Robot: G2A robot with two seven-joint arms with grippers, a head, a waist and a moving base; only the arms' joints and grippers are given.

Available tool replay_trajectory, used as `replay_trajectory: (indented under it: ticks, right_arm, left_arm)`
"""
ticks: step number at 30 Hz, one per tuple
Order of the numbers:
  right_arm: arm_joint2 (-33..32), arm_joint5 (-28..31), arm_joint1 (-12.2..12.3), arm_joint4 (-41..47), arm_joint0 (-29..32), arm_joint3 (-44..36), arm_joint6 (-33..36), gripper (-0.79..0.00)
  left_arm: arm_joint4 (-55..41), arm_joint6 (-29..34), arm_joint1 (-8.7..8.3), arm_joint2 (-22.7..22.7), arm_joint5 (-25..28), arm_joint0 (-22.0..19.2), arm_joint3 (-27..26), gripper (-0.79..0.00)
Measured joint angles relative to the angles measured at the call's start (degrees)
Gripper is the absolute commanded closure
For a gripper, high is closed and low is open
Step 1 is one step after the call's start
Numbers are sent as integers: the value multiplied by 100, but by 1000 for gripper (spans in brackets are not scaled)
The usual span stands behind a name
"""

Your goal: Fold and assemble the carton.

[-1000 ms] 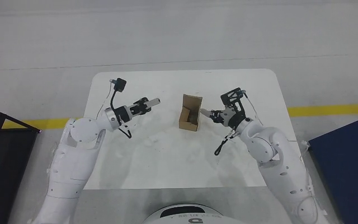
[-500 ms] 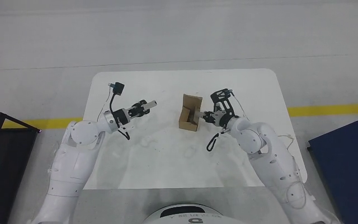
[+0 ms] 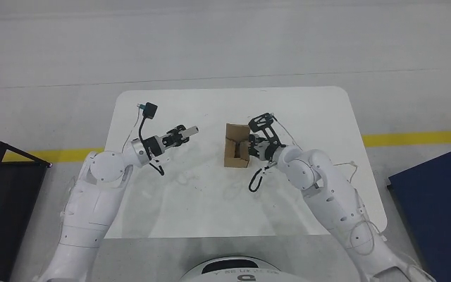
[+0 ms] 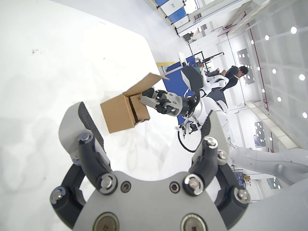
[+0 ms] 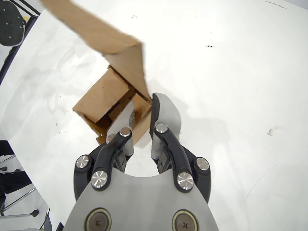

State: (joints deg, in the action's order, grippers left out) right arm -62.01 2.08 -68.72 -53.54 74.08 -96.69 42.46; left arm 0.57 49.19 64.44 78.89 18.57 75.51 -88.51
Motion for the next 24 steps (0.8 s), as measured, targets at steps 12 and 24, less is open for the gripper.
replay_trajectory:
  ticks: [12, 24]
  right_arm:
    - [387, 510, 6, -1187, -387, -189, 437, -785]
    - [-803, 2163, 268, -645, 769, -980, -1356, -785]
  left_arm:
    - [225, 71, -51, -62, -92, -68, 41, -785]
    - [1201, 498, 31, -1031, -691, -900, 263, -785]
